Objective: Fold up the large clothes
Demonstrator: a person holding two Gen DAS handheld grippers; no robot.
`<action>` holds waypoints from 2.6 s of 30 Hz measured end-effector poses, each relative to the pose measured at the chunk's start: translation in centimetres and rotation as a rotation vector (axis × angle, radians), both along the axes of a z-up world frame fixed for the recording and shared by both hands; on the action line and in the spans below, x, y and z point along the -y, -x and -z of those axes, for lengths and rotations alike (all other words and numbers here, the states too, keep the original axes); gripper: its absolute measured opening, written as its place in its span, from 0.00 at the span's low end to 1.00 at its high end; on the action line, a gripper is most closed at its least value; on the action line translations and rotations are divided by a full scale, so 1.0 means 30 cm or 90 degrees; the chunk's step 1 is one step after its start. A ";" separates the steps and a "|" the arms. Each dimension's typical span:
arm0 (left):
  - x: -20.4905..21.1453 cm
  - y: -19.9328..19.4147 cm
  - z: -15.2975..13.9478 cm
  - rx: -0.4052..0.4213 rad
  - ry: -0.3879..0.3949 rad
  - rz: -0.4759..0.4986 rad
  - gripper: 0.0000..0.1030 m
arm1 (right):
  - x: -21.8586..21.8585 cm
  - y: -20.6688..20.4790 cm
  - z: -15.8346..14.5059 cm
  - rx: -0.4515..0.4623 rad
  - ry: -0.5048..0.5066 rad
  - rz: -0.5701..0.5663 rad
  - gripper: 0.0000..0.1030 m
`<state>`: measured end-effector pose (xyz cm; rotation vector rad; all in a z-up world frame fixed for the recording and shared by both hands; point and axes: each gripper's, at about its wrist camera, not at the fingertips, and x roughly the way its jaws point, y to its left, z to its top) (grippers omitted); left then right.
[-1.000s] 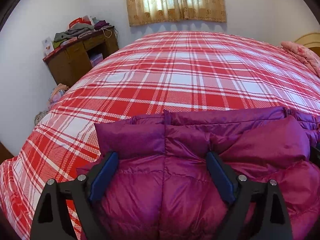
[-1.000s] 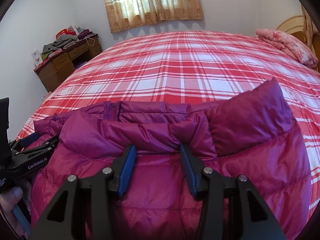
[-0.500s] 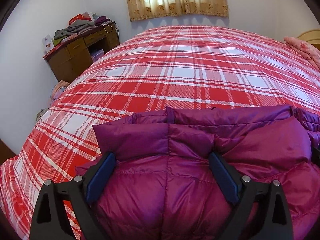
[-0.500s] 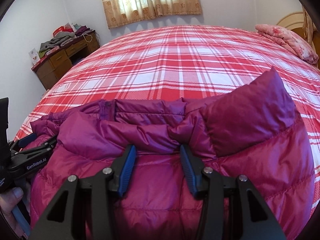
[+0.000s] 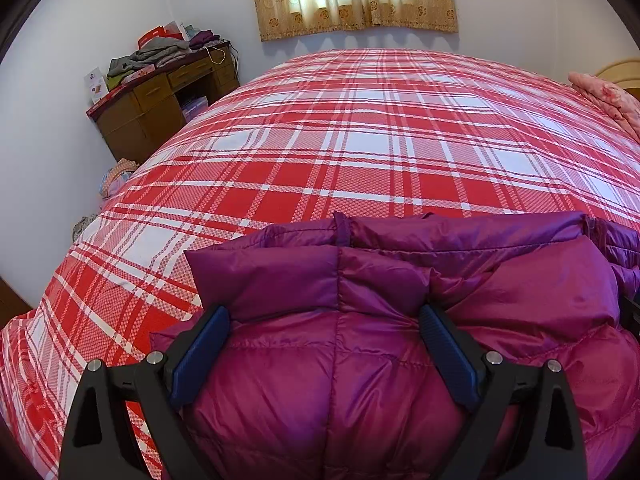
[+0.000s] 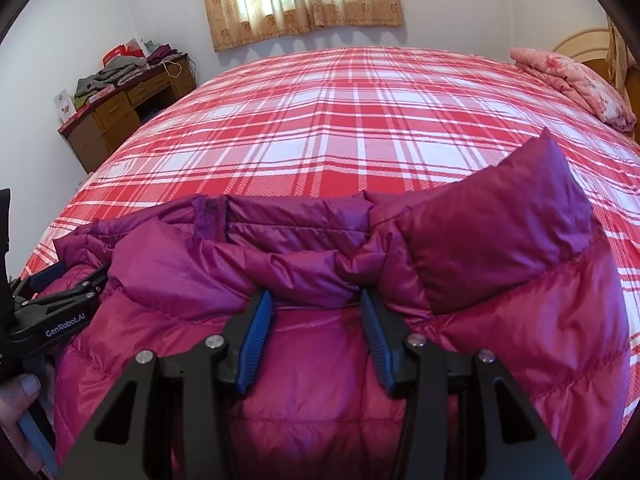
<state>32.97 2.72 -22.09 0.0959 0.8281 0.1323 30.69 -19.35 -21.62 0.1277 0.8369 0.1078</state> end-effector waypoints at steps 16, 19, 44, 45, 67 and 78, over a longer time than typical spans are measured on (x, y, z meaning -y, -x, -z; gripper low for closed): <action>0.000 0.002 0.001 0.000 -0.003 0.000 0.94 | -0.003 -0.010 0.005 -0.007 0.011 -0.002 0.48; -0.002 0.003 0.003 0.001 -0.005 -0.001 0.94 | -0.004 -0.010 0.005 -0.007 0.012 -0.002 0.48; 0.071 0.147 -0.050 0.035 -0.027 -0.003 0.95 | -0.174 0.104 -0.026 -0.008 0.070 -0.014 0.54; 0.073 0.149 -0.045 0.035 -0.030 -0.002 0.95 | -0.175 0.101 -0.020 -0.007 0.071 -0.014 0.54; -0.163 0.458 -0.170 0.065 0.002 -0.072 0.95 | -0.173 0.356 -0.097 0.045 0.115 -0.008 0.72; -0.228 0.559 -0.003 0.018 0.073 -0.104 0.95 | -0.239 0.395 0.007 0.040 0.196 -0.015 0.75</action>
